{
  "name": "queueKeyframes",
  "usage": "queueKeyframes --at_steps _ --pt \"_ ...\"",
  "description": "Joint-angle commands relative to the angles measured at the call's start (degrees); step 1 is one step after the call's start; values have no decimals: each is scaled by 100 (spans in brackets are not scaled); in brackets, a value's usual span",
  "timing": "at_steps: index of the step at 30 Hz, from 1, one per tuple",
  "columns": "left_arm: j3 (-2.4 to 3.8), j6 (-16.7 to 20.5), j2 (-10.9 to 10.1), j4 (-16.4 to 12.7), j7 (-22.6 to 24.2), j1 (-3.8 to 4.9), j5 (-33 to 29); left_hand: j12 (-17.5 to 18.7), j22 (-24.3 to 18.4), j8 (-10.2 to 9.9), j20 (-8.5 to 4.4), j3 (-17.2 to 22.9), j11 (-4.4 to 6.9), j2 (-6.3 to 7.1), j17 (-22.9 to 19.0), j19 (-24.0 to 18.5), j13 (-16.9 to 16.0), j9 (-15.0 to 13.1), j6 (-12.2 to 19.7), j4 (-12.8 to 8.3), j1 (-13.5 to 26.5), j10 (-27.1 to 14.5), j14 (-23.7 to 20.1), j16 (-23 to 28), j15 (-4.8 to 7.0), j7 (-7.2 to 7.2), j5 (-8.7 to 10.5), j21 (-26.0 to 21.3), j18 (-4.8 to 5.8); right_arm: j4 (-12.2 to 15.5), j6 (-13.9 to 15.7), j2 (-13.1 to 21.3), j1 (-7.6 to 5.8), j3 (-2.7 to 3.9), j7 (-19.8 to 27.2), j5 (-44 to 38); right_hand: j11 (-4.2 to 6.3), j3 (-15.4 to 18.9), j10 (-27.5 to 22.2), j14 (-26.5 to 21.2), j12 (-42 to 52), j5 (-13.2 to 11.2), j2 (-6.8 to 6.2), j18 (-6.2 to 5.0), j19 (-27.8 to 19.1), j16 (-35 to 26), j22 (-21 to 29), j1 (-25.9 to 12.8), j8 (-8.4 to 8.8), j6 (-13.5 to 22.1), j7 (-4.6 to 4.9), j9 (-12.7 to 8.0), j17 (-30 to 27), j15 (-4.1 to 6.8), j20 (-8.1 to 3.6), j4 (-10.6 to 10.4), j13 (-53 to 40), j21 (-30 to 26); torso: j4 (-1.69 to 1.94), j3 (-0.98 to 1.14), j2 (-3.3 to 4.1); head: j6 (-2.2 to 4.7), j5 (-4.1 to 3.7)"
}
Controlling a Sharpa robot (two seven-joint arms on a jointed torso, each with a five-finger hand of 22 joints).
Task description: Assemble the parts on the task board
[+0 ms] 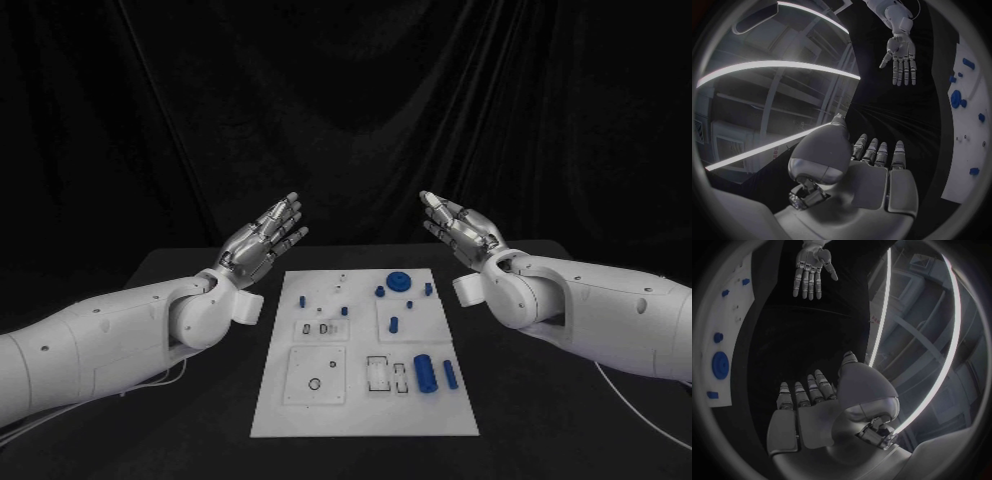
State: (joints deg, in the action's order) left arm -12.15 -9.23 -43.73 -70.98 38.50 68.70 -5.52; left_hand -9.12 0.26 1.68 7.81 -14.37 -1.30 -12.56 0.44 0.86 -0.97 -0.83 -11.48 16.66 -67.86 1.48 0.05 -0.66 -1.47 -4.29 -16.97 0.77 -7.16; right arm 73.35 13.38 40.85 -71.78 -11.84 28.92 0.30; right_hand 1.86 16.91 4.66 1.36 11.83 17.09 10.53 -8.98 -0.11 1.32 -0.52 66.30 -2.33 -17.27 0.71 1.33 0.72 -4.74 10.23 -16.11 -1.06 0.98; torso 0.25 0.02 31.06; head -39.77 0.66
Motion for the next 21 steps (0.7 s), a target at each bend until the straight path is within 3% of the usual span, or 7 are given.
queueKeyframes --at_steps 1,8,13,15,19,20,21 --pt "6 -30 -91 -73 473 17 594 -114 26 119 44 -158 -84 7 7 2 -66 -98 -57 -1 -53 19 60 -27 -64 6 -49 2 -295 12 -98 70 -53 6 13 -1610 -157 -35 83 -27 165 236 -87 -53 11 -27 52 326 -146 -153 89 91 -21 -97 81 28 -90 -98 -2 2 16 -123 -34" --pt "6 43 -435 -343 525 116 700 -183 26 147 86 -147 -125 2 14 5 -71 -107 -135 -4 -120 37 75 -43 -89 92 -102 4 -303 90 396 198 -244 6 36 -3155 -489 -166 702 546 646 716 -303 -150 411 318 -117 1112 -221 -516 329 116 130 -319 537 378 -153 170 9 7 26 -358 -50" --pt "6 59 -701 -562 525 188 720 -207 24 163 126 -131 -153 -3 13 5 -70 -110 -178 -11 -180 38 77 -44 -115 158 -185 3 -307 61 704 189 -528 6 -197 -4636 -758 -247 1605 2340 1188 712 -440 -91 2622 914 -534 1562 -279 -1044 452 145 420 -580 643 553 -216 1088 -1 29 82 -485 36" --pt "6 56 -790 -639 499 209 723 -209 24 164 138 -125 -164 -6 13 4 -70 -110 -181 -13 -195 36 78 -45 -125 170 -207 2 -308 59 743 160 -667 6 -412 -5326 -962 -586 2193 3744 1292 215 -605 -80 3967 1086 -522 1690 -239 -1203 389 158 569 -658 639 511 -249 1253 6 33 128 -499 46" --pt "5 10 -884 -729 427 235 727 -211 23 168 167 -110 -175 -13 13 4 -68 -110 -192 -18 -236 30 79 -46 -143 189 -268 3 -310 22 371 34 -921 6 -967 -6501 -994 -839 2829 5064 1310 145 -704 -147 5303 1406 -653 1919 -335 -1736 359 206 785 -418 458 675 -273 1662 11 30 274 -389 23" --pt "5 -6 -898 -748 408 239 727 -211 23 168 167 -110 -175 -13 13 4 -68 -110 -192 -18 -236 30 79 -46 -143 189 -268 3 -310 4 197 -19 -979 6 -1128 -6814 -968 -950 3097 5826 1304 -28 -739 -200 5900 1670 -751 2137 -349 -1869 351 212 930 -107 202 845 -273 1907 13 28 305 -367 13" --pt "5 -16 -904 -757 397 242 727 -205 24 168 172 -108 -172 -16 11 6 -67 -110 -194 -18 -240 27 76 -42 -145 191 -273 4 -310 -8 87 -54 -1010 6 -1219 -7005 -960 -982 3141 5923 1265 -55 -724 -170 6007 1651 -756 2139 -341 -1883 348 210 945 -66 138 850 -264 1926 17 27 326 -357 2"
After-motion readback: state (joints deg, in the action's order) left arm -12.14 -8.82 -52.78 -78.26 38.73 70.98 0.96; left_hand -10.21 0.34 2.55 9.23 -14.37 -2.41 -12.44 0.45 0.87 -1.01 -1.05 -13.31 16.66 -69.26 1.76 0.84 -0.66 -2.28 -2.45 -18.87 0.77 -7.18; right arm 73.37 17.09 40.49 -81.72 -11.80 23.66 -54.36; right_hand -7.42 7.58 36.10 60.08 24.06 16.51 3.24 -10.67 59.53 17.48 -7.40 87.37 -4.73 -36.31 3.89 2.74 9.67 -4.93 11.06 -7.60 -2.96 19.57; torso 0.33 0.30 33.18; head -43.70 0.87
